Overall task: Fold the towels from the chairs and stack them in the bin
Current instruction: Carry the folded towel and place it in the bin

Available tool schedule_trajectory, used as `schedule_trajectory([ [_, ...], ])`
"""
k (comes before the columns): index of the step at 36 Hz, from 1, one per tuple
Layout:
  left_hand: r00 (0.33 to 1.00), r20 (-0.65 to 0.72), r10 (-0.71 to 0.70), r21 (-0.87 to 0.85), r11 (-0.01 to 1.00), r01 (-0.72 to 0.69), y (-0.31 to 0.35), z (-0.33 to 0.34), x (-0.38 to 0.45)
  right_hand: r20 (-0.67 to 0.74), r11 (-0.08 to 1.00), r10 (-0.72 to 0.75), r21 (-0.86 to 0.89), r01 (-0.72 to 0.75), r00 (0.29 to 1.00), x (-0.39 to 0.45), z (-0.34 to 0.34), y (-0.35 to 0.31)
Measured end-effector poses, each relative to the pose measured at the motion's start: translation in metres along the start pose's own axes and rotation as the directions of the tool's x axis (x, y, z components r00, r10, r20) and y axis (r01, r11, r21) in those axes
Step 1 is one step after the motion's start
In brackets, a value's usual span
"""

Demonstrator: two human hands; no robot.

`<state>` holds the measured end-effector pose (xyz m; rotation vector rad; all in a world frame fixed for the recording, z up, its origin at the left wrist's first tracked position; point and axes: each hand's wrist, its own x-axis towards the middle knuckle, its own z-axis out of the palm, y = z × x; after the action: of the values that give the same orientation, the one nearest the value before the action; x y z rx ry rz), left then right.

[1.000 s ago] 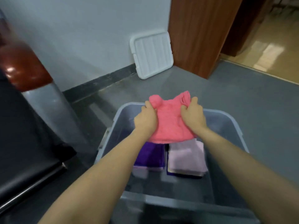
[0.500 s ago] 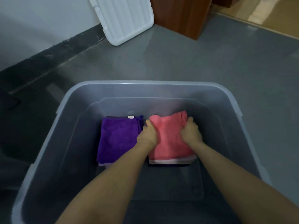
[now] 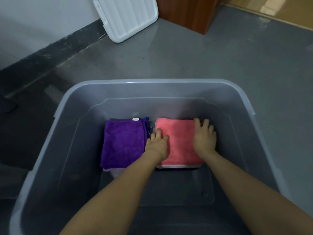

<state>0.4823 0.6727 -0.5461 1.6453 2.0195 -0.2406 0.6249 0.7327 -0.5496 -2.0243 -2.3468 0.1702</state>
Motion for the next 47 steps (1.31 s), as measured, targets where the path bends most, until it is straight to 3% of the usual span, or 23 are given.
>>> schedule_trajectory([
  [6,0.997,-0.071,0.01,-0.075,0.997,-0.015,0.003,-0.03,-0.021,0.073,0.997,-0.043,0.069,0.038,0.996,-0.005,-0.02,-0.016],
  [10,0.986,-0.166,-0.015,-0.041,0.999,0.008,-0.002,-0.061,-0.044,0.119,0.957,-0.041,0.29,0.005,0.992,-0.007,-0.052,-0.034],
  [13,0.972,-0.233,-0.042,-0.058,0.998,0.029,-0.01,-0.085,-0.066,0.08,0.922,-0.039,0.388,0.005,0.996,-0.008,-0.082,-0.05],
  [19,0.916,-0.386,-0.111,-0.14,0.988,0.061,-0.037,-0.146,-0.136,0.01,0.903,-0.076,0.424,0.065,0.997,-0.022,-0.157,-0.095],
  [26,0.794,-0.584,-0.168,-0.176,0.981,0.078,-0.074,-0.212,-0.227,-0.126,0.83,-0.179,0.514,0.218,0.976,-0.071,-0.243,-0.159],
  [34,0.56,-0.78,-0.278,-0.301,0.952,0.054,-0.144,-0.262,-0.344,-0.293,0.675,-0.375,0.565,0.475,0.88,-0.149,-0.321,-0.257],
  [36,0.504,-0.799,-0.327,-0.352,0.935,0.049,-0.168,-0.266,-0.374,-0.325,0.63,-0.428,0.562,0.536,0.843,-0.169,-0.334,-0.288],
  [43,0.431,-0.781,-0.451,-0.435,0.889,0.142,-0.25,-0.255,-0.454,-0.403,0.502,-0.55,0.54,0.676,0.731,-0.235,-0.346,-0.378],
  [47,0.372,-0.753,-0.543,-0.501,0.839,0.212,-0.304,-0.24,-0.505,-0.374,0.429,-0.646,0.543,0.722,0.665,-0.28,-0.336,-0.439],
])
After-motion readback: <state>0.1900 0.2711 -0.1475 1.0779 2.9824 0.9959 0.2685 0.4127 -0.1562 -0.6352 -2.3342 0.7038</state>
